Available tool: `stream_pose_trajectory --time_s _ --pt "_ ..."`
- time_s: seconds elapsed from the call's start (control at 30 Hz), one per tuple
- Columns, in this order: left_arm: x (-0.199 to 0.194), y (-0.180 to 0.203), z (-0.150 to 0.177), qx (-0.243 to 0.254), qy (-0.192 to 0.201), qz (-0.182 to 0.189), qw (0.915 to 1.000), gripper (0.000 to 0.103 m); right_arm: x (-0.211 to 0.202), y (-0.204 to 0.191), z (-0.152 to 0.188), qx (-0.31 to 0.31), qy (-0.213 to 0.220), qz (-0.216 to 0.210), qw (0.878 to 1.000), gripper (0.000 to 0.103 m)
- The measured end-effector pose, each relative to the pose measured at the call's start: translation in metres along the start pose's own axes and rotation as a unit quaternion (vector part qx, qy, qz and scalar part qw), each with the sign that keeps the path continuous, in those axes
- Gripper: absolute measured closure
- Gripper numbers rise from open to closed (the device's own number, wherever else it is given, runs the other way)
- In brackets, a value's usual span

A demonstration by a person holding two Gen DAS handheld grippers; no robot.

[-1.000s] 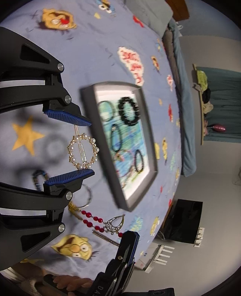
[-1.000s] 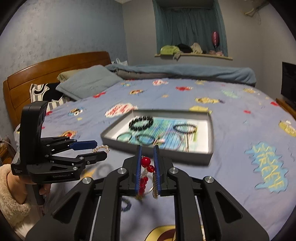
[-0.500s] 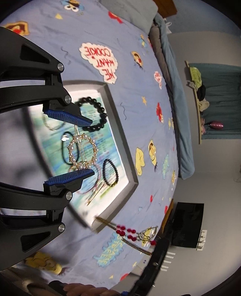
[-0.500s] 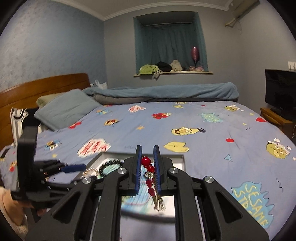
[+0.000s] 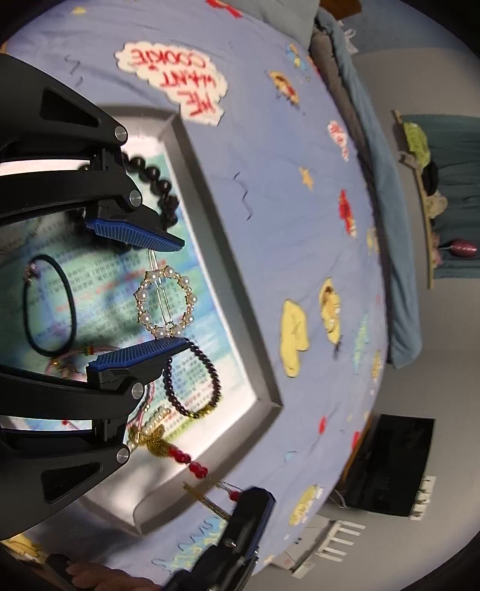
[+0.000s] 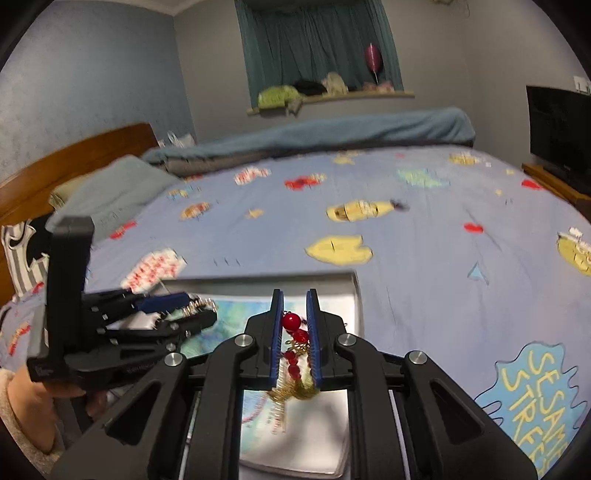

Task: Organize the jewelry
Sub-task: 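Carry the pearl hairpin and red tassel into the gray tray and open both grippers, then withdraw both open grippers from the tray to the silver ring and blue bracelet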

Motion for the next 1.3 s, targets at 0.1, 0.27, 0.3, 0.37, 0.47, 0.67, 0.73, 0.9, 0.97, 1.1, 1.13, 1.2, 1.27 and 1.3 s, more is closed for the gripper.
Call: stream_pose_trajectory --time_s 0.1,0.27,0.3,0.37,0.47,0.67,0.73,0.9,0.97,1.1,1.13,1.2,1.27,1.3 --pt "0.013 0.0 0.002 0.0 -0.022 -0.01 0.9997 0.053 0.021 0.004 0.01 -0.002 -0.035 0.004 0.999 0.091" --pt "0.02 -0.003 0.004 -0.004 -0.041 -0.009 0.9991 0.053 0.042 0.005 0.021 -0.002 -0.075 0.01 0.997 0.09" --pt "0.023 -0.002 0.005 0.001 -0.049 -0.009 0.9988 0.053 0.043 0.006 0.021 -0.001 -0.077 0.011 0.997 0.09" --pt "0.028 0.0 0.007 0.008 -0.06 -0.013 0.9981 0.053 0.043 0.006 0.021 0.001 -0.077 0.015 0.997 0.09" --pt "0.026 0.0 0.008 0.008 -0.06 -0.011 0.9981 0.053 0.042 0.009 0.022 0.008 -0.081 0.016 0.997 0.09" --pt "0.02 -0.002 0.008 -0.004 -0.046 -0.011 0.9989 0.048 0.042 0.01 0.022 0.012 -0.082 0.017 0.996 0.089" --pt "0.015 -0.005 0.007 -0.011 -0.033 -0.012 0.9993 0.044 0.041 0.012 0.021 0.014 -0.081 0.018 0.996 0.088" --pt "-0.008 -0.006 0.004 -0.017 0.0 -0.028 0.9995 0.033 0.033 0.011 0.019 0.017 -0.073 0.02 0.997 0.078" --pt "-0.016 -0.007 0.005 -0.021 0.004 -0.032 0.9993 0.027 0.028 0.011 0.017 0.02 -0.067 0.019 0.997 0.065" --pt "-0.037 -0.01 0.01 -0.028 0.012 -0.048 0.9984 0.021 0.012 0.007 0.012 0.026 -0.05 0.02 0.998 0.049" --pt "-0.044 -0.011 0.012 -0.031 0.013 -0.051 0.9981 0.019 0.007 0.007 0.011 0.029 -0.046 0.02 0.998 0.041" --pt "-0.057 -0.014 0.015 -0.04 0.018 -0.053 0.9977 0.012 -0.002 0.005 0.008 0.033 -0.037 0.019 0.999 0.033" --pt "-0.072 -0.017 0.02 -0.046 0.022 -0.055 0.9972 0.012 -0.013 0.003 0.004 0.037 -0.028 0.02 0.999 0.023" --pt "-0.08 -0.019 0.023 -0.049 0.024 -0.057 0.9969 0.012 -0.017 0.001 0.003 0.039 -0.024 0.018 0.999 0.022"
Point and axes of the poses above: each gripper's, at about its wrist camera, not at the fingertips, and x roughly the way its jaws point, y to its right, z to its underside, the point moved 2 cm from there along x, roughly the way its jaws point, and after that the axes turned 1 degree about z, right-handed, at the moved point
